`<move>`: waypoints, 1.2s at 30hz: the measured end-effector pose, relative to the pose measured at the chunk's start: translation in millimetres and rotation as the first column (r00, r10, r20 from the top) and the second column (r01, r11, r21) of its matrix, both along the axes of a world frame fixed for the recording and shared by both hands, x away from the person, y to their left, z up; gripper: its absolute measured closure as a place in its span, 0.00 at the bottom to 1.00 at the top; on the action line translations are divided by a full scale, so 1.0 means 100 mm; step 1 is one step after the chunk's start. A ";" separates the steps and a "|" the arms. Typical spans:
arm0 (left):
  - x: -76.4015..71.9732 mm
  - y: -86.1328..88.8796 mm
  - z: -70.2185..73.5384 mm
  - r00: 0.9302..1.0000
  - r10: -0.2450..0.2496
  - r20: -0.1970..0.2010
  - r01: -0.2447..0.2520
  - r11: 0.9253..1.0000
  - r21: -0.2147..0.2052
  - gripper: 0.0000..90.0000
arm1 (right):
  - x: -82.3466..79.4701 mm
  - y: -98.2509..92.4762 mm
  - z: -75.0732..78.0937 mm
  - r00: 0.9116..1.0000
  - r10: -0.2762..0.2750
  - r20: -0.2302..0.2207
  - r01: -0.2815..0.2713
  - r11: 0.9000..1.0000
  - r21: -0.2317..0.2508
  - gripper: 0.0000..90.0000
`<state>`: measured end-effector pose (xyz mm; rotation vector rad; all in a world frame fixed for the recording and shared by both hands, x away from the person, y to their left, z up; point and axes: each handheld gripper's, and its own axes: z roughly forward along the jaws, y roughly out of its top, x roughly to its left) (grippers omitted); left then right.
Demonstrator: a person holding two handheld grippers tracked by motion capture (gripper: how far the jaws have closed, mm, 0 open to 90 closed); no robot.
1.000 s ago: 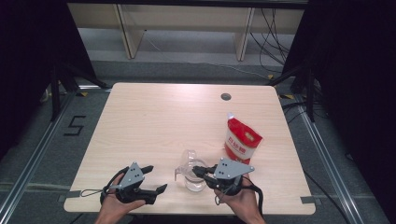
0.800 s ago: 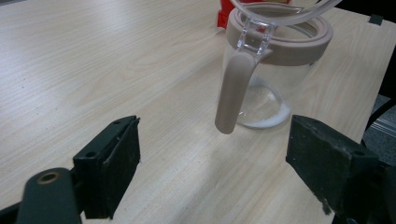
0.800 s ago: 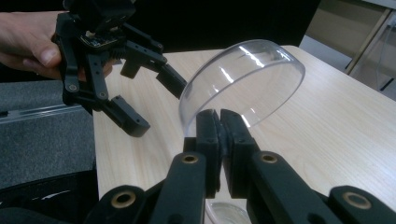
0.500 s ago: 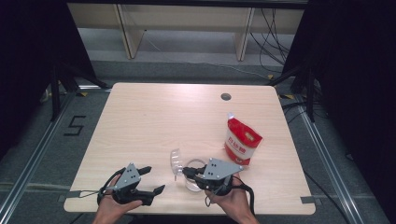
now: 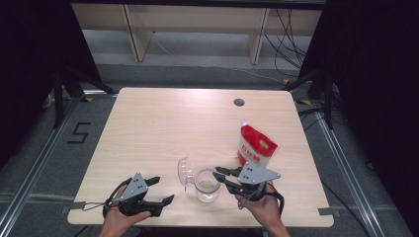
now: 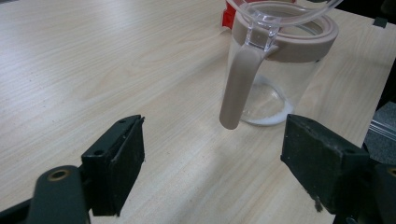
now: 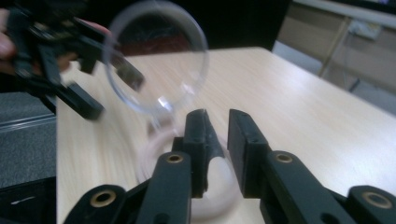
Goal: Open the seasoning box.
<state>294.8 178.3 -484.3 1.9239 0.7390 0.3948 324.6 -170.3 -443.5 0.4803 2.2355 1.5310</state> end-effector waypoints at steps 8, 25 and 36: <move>-0.01 -0.01 -0.03 0.999 0.043 -0.028 -0.044 0.999 -0.029 0.21 | -0.02 -0.27 -0.17 0.996 -0.068 -0.057 0.069 0.997 0.015 0.75; -0.02 -0.03 -0.05 0.999 0.044 -0.026 -0.045 0.998 -0.034 0.20 | -0.13 -0.62 -0.25 0.987 -0.130 -0.096 0.133 0.991 0.016 0.58; -0.01 -0.03 -0.06 0.998 0.049 -0.032 -0.050 0.998 -0.026 0.20 | -0.26 -0.85 -0.28 0.970 -0.214 -0.117 0.215 0.977 -0.004 0.52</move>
